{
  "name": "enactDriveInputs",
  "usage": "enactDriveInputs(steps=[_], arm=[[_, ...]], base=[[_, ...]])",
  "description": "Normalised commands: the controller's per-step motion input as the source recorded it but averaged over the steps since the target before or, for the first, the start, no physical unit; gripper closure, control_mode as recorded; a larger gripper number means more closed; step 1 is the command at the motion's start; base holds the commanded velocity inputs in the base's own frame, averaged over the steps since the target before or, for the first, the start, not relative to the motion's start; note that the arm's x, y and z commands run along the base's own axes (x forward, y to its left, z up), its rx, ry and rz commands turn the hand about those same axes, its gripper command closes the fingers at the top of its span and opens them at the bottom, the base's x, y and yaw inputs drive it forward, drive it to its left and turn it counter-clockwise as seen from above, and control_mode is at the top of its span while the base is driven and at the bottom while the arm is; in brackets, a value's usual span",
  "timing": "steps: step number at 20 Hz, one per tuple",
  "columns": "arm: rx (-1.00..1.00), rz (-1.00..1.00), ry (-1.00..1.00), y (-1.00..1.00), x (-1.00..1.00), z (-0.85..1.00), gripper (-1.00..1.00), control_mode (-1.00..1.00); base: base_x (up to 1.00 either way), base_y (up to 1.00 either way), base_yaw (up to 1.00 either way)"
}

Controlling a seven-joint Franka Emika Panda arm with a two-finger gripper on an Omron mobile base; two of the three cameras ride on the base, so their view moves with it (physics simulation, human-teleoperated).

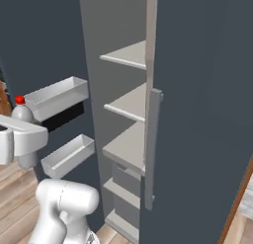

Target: Take the bottled waters from the counter and place them in the freezer to freeze. Close the freezer door after placing the bottles.

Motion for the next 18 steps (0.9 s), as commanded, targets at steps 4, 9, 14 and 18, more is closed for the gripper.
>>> enactDriveInputs(steps=[4, 9, 14, 18], arm=[[0.0, 0.0, 0.0, 0.0, 0.0, 0.0, 1.0, 1.0], [0.0, 0.0, 0.0, 0.0, 0.0, 0.0, 1.0, 1.0], [0.0, 0.0, 0.0, 0.0, 0.0, 0.0, 1.0, 1.0], [0.0, 0.0, 0.0, 0.0, 0.0, 0.0, 1.0, 1.0]], base=[[0.44, 0.0, 0.0], [0.39, -0.06, 0.0], [0.45, 0.0, 0.0], [0.44, 0.0, 0.0]])
